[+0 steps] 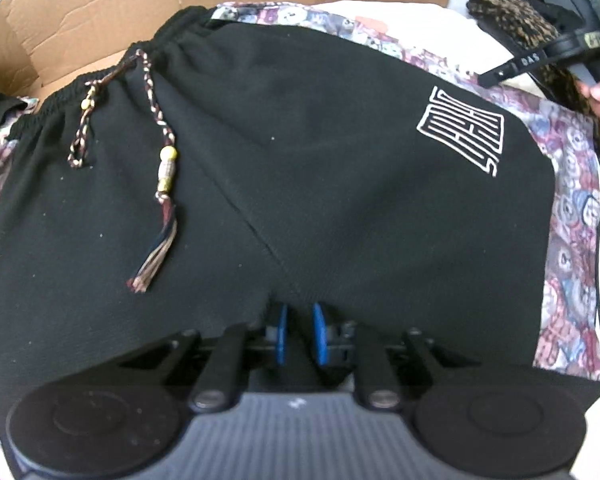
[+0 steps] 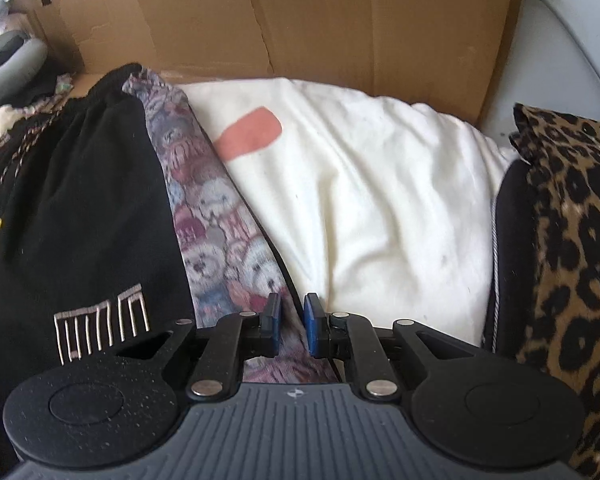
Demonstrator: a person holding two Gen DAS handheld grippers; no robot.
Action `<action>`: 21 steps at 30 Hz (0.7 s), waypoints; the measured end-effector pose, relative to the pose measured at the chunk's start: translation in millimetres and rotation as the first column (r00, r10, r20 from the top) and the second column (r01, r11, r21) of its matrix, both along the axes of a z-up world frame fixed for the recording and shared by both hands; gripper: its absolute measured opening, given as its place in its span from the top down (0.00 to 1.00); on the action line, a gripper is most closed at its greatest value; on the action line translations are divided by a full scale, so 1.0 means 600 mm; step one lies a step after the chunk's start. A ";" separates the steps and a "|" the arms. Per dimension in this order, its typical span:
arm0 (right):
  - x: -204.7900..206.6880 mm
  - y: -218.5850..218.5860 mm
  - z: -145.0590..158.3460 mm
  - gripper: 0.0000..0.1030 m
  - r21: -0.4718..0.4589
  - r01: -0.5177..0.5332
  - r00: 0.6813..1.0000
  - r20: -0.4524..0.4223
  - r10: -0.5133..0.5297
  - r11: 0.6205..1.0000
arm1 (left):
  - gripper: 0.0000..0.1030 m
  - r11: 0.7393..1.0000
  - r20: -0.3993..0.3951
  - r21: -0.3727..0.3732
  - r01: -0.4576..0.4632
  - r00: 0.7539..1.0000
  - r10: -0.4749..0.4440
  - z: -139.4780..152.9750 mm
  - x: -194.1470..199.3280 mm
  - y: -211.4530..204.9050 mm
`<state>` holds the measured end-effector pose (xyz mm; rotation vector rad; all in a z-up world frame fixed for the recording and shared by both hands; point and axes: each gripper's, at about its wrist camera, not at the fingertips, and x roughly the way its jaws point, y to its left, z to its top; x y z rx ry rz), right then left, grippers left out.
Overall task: Fold clothes
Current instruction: 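Open the left gripper and lift it above the flattened black garment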
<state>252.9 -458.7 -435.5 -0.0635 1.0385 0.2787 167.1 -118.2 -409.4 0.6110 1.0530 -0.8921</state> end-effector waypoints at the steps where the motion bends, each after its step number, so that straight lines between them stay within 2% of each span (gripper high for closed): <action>1: -0.004 -0.002 -0.001 0.84 -0.007 -0.003 1.000 -0.002 0.003 1.000 | 0.83 1.000 -0.001 0.003 0.000 1.000 0.000 0.000 0.001 0.001; 7: -0.024 -0.026 0.002 0.84 -0.042 0.022 1.000 -0.019 -0.023 0.999 | 0.83 1.000 0.005 0.015 -0.015 1.000 0.015 0.016 0.002 0.013; 9: -0.032 -0.033 0.003 0.84 -0.059 0.033 0.999 -0.026 -0.035 0.998 | 0.83 1.000 0.003 -0.001 -0.030 1.000 0.030 0.024 0.008 0.024; 13: -0.050 -0.049 0.009 0.84 -0.096 0.065 0.997 -0.040 -0.069 0.993 | 0.83 0.991 -0.016 -0.056 -0.120 0.993 0.119 0.046 0.021 0.044; 16: -0.062 -0.064 0.023 0.85 -0.108 0.123 0.991 -0.040 -0.127 0.987 | 0.83 0.985 -0.019 -0.082 -0.153 0.988 0.151 0.063 0.027 0.055; 18: -0.072 -0.074 0.040 0.85 -0.059 0.147 0.988 -0.031 -0.149 0.987 | 0.82 0.983 0.006 -0.091 -0.161 0.987 0.162 0.078 0.034 0.063; 21: -0.095 -0.073 0.076 0.84 0.009 0.119 0.993 0.019 -0.119 0.993 | 0.82 0.976 0.044 -0.110 -0.189 0.980 0.194 0.099 0.047 0.078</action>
